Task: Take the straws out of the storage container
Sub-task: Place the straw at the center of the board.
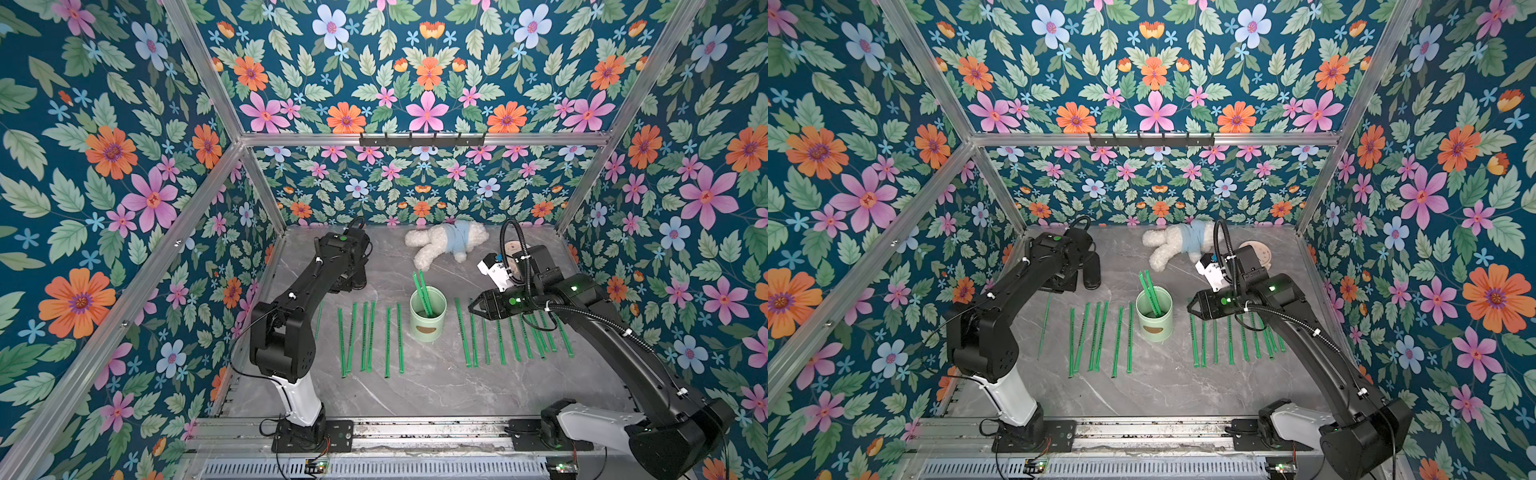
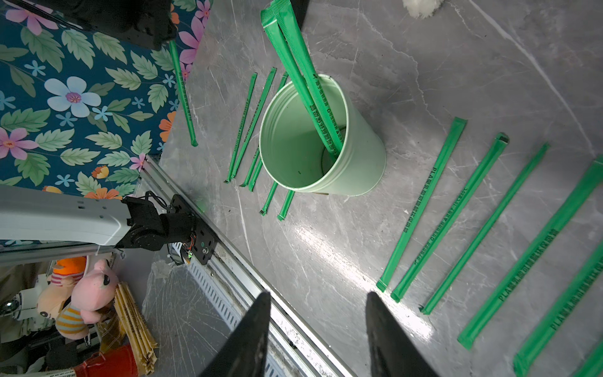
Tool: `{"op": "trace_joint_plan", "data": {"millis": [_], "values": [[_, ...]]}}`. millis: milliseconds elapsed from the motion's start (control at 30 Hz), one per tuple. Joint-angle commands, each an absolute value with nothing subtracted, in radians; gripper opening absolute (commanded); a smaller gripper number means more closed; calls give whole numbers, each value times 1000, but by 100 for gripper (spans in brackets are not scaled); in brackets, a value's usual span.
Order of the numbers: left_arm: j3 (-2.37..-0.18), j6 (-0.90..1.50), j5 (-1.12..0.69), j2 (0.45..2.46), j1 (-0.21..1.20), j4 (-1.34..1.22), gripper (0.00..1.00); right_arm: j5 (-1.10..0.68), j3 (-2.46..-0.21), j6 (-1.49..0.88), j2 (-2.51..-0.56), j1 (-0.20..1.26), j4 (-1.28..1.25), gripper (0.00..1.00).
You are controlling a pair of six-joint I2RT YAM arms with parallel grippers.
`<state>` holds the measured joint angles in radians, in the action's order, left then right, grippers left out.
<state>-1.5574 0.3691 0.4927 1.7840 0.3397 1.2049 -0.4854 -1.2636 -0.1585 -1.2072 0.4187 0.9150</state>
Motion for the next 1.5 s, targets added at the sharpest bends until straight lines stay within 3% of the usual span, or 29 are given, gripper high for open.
{"op": "trace_joint_plan", "data": {"millis": [0,533,1467], "values": [[-1516,392,447,1801,328,1117,6,-477,-1257,-155,-1206,418,894,49],[-1462,388,398,1942,290,1010,5,-468,-1240,-151,-1221,418,885,49],[-1431,396,345,1976,220,969,6,-475,-1231,-155,-1228,418,879,49]]}}
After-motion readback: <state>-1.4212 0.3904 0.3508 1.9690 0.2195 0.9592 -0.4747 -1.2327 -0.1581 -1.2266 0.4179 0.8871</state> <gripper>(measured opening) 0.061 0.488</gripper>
